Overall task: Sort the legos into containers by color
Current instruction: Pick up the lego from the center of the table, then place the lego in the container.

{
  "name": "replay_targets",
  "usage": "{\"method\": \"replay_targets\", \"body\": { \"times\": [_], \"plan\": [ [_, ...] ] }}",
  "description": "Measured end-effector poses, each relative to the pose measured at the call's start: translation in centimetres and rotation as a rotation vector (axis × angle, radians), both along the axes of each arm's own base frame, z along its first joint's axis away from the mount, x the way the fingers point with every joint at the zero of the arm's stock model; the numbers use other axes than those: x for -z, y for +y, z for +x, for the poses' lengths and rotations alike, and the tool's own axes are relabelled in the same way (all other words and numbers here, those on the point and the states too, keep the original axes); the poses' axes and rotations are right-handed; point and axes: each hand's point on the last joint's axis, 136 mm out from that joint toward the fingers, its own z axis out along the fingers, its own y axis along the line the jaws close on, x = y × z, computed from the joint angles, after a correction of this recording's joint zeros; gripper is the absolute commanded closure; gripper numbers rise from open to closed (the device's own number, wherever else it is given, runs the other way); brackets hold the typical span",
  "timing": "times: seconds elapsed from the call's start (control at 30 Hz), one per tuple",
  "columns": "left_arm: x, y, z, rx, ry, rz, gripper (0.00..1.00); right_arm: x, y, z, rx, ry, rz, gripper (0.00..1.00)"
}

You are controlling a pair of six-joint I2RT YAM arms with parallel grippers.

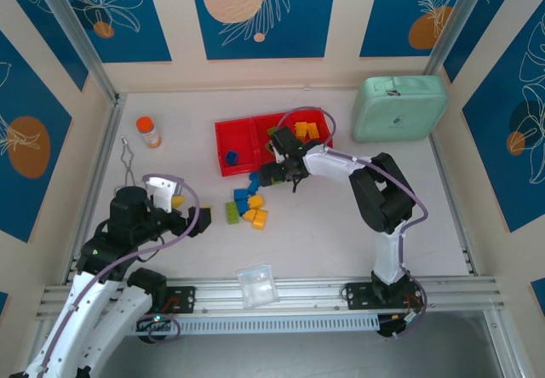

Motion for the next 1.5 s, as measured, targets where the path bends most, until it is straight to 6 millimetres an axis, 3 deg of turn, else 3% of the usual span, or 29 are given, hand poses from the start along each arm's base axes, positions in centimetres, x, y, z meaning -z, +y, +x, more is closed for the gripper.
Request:
{"method": "replay_targets", "body": {
  "times": [0.4, 0.77, 0.97, 1.07, 1.2, 1.37, 1.43, 1.5],
  "plan": [
    [-0.1, 0.1, 0.0, -0.003, -0.005, 0.000, 0.01, 1.3, -0.5, -0.3, 0.022, 0.030, -0.099, 0.21],
    [-0.2, 0.2, -0.1, -0.010, -0.015, 0.001, 0.01, 1.5, -1.4, -0.1, 0.049, 0.027, -0.169, 0.46],
    [-0.3, 0.2, -0.1, -0.010, -0.016, 0.001, 0.01, 0.1, -1.4, -0.3, 0.046, 0.023, -0.188, 0.56],
    [-0.3, 0.2, -0.1, -0.010, -0.016, 0.001, 0.01, -2.1, -1.4, -0.8, 0.041, 0.005, -0.172, 0.57],
    [-0.2, 0.2, -0.1, -0.010, -0.015, 0.001, 0.01, -8.5, -1.0, -0.1, 0.047, -0.096, -0.075, 0.58],
    [-0.2, 0.2, -0.1, -0.010, -0.014, 0.001, 0.01, -16.3, -0.3, 3.7, 0.084, -0.240, 0.080, 0.62],
    [-0.2, 0.2, -0.1, -0.010, -0.011, 0.002, 0.01, -17.8, -0.6, 5.4, 0.108, -0.270, 0.118, 0.62],
    [-0.1, 0.2, 0.0, -0.010, -0.009, 0.003, 0.01, -17.9, -0.7, 7.2, 0.132, -0.278, 0.146, 0.63]
  ]
}}
